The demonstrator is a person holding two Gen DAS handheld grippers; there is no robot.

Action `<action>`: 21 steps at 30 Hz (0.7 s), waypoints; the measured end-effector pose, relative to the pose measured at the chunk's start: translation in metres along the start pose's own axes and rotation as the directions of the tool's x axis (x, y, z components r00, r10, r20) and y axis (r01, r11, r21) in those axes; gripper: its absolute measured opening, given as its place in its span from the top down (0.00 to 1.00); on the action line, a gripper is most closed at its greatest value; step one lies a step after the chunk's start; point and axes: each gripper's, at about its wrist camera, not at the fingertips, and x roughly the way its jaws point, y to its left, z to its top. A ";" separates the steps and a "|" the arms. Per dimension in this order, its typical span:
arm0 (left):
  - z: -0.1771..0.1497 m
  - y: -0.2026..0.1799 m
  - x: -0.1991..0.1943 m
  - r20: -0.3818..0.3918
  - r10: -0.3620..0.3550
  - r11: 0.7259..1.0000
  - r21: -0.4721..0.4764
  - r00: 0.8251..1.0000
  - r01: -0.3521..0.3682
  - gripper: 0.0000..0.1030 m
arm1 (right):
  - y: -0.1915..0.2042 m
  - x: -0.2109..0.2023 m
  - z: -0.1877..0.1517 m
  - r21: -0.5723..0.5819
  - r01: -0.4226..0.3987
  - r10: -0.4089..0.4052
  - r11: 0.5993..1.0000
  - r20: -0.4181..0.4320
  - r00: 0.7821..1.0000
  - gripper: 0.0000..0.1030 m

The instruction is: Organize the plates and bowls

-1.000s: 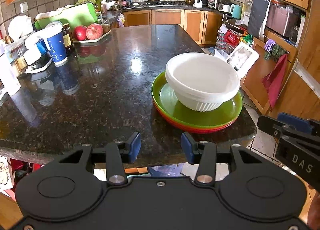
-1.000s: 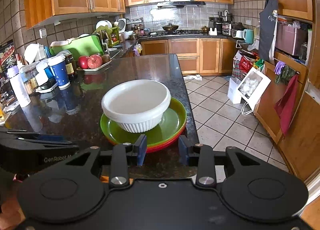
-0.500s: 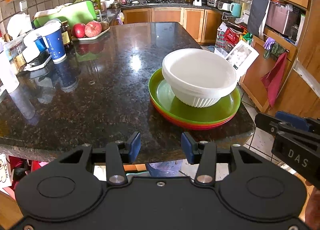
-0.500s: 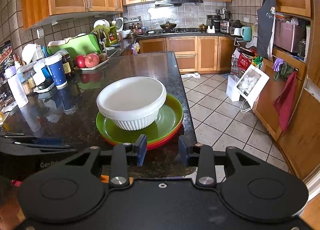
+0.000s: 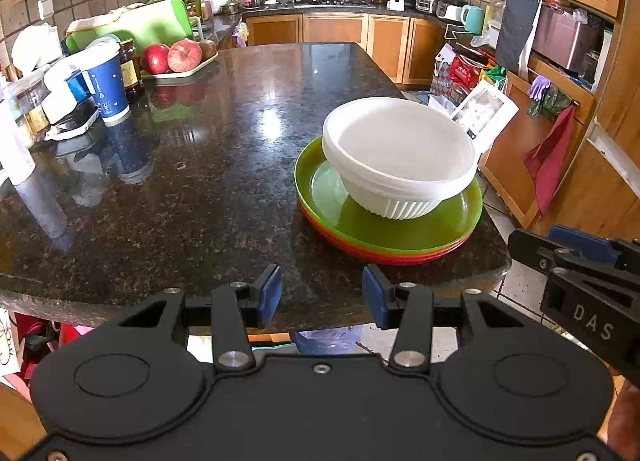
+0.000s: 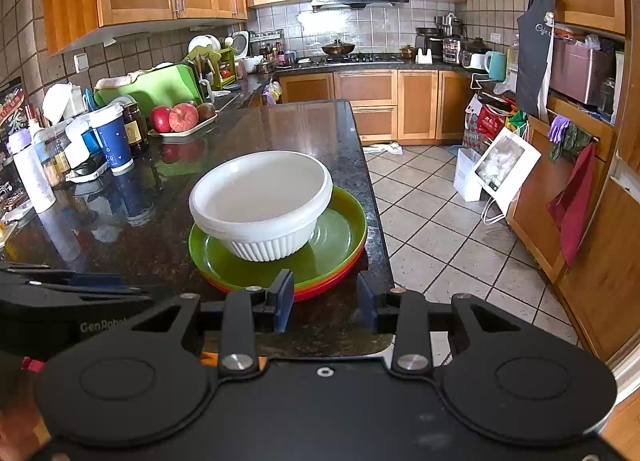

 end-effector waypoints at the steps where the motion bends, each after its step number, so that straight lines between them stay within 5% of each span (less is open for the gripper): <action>1: 0.000 0.000 0.000 -0.001 0.000 1.000 0.000 1.000 0.000 0.48 | 0.000 0.001 0.000 0.000 0.000 0.000 1.000 0.000 1.000 0.64; 21: 0.004 -0.003 0.009 -0.018 0.001 1.000 -0.003 1.000 -0.001 0.48 | -0.003 0.008 0.002 -0.005 -0.005 0.005 1.000 -0.016 1.000 0.64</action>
